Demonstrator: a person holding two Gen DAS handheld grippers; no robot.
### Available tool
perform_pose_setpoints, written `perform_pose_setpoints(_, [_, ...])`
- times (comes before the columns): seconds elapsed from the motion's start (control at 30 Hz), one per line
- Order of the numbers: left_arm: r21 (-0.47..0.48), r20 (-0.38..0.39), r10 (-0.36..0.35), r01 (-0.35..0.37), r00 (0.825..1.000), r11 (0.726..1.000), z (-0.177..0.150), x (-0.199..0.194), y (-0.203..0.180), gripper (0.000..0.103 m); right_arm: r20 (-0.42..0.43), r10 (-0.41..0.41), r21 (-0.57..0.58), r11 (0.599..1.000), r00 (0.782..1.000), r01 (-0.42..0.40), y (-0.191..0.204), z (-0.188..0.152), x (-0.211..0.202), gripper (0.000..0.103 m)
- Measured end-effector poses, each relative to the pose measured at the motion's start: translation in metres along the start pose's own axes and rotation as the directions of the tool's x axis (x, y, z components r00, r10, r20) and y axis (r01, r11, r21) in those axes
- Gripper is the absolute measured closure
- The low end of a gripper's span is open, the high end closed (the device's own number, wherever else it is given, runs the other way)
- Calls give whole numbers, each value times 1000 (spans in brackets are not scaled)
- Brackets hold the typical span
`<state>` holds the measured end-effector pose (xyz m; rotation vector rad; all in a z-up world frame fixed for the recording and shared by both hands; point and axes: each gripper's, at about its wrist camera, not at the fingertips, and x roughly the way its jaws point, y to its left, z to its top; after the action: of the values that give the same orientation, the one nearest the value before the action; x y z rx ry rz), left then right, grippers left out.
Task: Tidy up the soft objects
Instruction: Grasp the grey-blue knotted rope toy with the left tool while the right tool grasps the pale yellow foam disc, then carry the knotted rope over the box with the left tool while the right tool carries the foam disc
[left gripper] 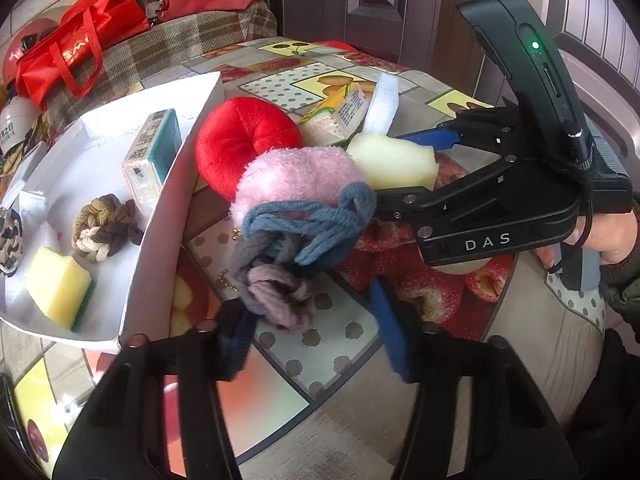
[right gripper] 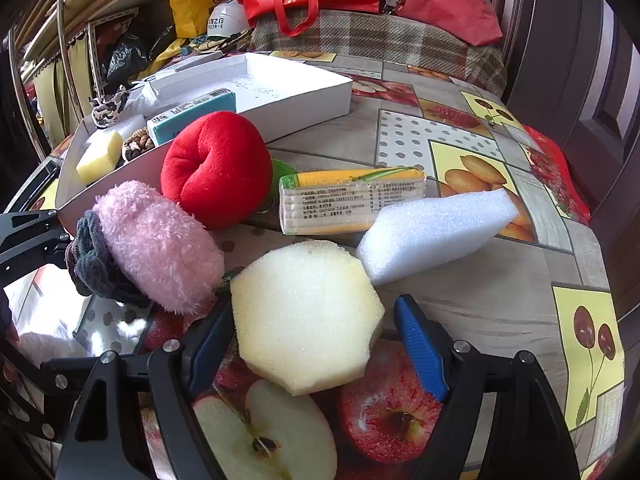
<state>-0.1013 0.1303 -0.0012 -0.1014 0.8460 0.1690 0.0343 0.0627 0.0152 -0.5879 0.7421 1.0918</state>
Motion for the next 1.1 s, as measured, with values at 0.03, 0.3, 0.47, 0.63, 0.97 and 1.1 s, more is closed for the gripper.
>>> perform_pose_setpoints(0.03, [-7,7,-4,5,1000,1000,0,-1,1,79,8,8,-11,1000,1000,-8,2,0,-2,41])
perform_pose_setpoints(0.3, [30,111,-3,0,994,1000,-2,-22,-7,83,65,-55,-85,995,996,61,20,-1,-11,43])
perform_pose_setpoints(0.47, [24,239,1,-6,971,1000,-8,-48,-5,83,151,-66,-21,997,986,70,10,-2,-27,43])
perform_pose_setpoints(0.63, [-133,343,140,-100,929,986,-13,-68,16,83,313,-124,55,992,942,113,2,-11,-57,43])
perform_pose_setpoints(0.97, [-220,346,293,-227,891,949,-14,-69,27,82,402,-146,187,979,904,75,-5,-15,-75,43])
perform_pose_setpoints(1.1, [-231,347,295,-223,890,947,-16,-70,27,82,407,-128,170,984,904,62,6,-13,-74,43])
